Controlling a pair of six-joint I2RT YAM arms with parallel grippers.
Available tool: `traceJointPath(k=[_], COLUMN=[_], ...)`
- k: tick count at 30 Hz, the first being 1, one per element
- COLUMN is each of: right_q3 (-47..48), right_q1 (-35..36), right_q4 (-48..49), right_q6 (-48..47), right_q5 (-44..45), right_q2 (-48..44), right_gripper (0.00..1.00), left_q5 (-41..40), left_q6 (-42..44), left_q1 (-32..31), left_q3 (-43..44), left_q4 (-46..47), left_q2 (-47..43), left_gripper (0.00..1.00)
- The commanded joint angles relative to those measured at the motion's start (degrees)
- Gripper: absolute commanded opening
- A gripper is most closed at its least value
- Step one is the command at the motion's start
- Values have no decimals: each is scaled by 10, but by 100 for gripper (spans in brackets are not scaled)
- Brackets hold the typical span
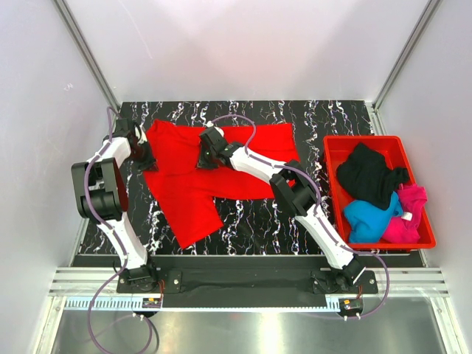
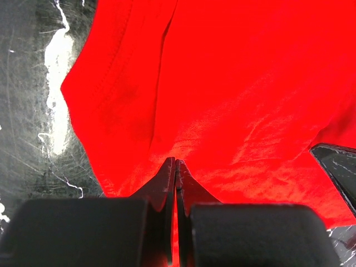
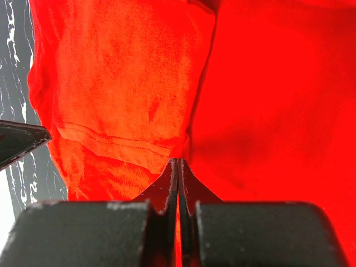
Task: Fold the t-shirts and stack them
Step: Fold the tshirt
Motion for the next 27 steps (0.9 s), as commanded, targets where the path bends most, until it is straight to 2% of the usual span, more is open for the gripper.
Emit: traceJointPath(k=[1,4,7,12,18,27], right_q3=[27,27,21,15,13,5], right_q1=[9,10,11,14,15,16], right_q4=[5,3,6,13,19,23], right_q6=[-15,-16,-16,-22,-29,-29], right_q5=[8,8,5,1,4,1], right_q2=[-26,-27,-30,-39,-48,-48], right_gripper=[0,0,0,0,0,0], left_q5=[-14,-45,-31,-36,-23,-28], left_q6=[-10,-17,-14,-13,-7,-13], left_q1=[0,2,3,2,2,2], left_q3=[21,29,13,5,8,15], left_q4=[-2,-16,-4,5,8,9], left_q2=[-42,-30,-28,-24,-6,20], left_gripper=[0,2,24,33,34,27])
